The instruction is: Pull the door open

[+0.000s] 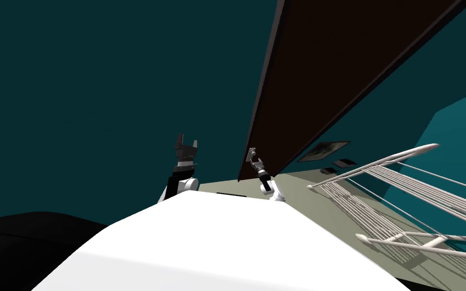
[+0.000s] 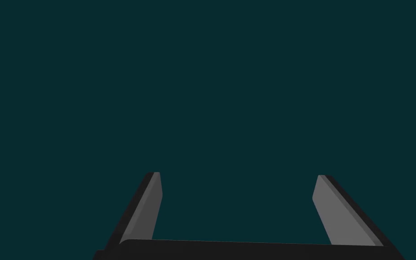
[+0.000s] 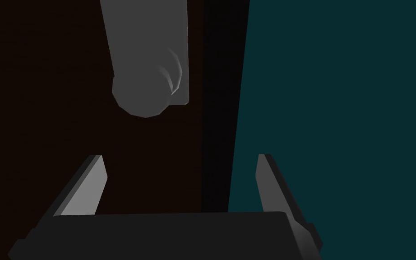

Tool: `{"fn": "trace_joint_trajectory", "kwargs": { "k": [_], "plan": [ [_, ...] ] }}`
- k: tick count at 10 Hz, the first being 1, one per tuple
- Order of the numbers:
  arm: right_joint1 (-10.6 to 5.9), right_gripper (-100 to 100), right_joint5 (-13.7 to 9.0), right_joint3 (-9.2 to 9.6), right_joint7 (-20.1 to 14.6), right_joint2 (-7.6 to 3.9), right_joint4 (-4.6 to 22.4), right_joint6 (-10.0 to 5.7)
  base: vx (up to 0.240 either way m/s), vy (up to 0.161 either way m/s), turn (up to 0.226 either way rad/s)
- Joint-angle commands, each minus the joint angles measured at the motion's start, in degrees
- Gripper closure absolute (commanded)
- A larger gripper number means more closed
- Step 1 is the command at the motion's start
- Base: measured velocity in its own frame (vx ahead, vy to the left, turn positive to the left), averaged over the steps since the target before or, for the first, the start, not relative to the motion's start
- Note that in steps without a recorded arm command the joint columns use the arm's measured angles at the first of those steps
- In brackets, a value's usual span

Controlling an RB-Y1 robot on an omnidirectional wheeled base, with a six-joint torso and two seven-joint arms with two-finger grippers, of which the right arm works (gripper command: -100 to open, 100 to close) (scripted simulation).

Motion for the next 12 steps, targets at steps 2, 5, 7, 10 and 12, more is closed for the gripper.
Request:
{"fn": "trace_joint_trajectory", "kwargs": {
  "k": [2, 5, 7, 10, 12],
  "plan": [
    [-2.50, -100, -0.71, -3.30, 2.65, 1.73, 2.29, 1.66, 0.064, -0.028, 0.310],
    [-4.59, -100, -1.30, -6.26, 5.26, 3.88, 4.20, 3.21, 0.080, -0.068, 0.184],
    [-5.54, -100, -1.56, -7.61, 6.44, 4.96, 5.07, 3.92, 0.042, -0.114, 0.150],
    [-4.46, 100, -1.51, -7.04, 6.14, 5.14, 5.86, 3.25, -0.015, -0.002, -0.019],
    [-4.46, 100, -1.51, -7.04, 6.14, 5.14, 5.86, 3.25, 0.000, 0.002, 0.007]
  ]
}}
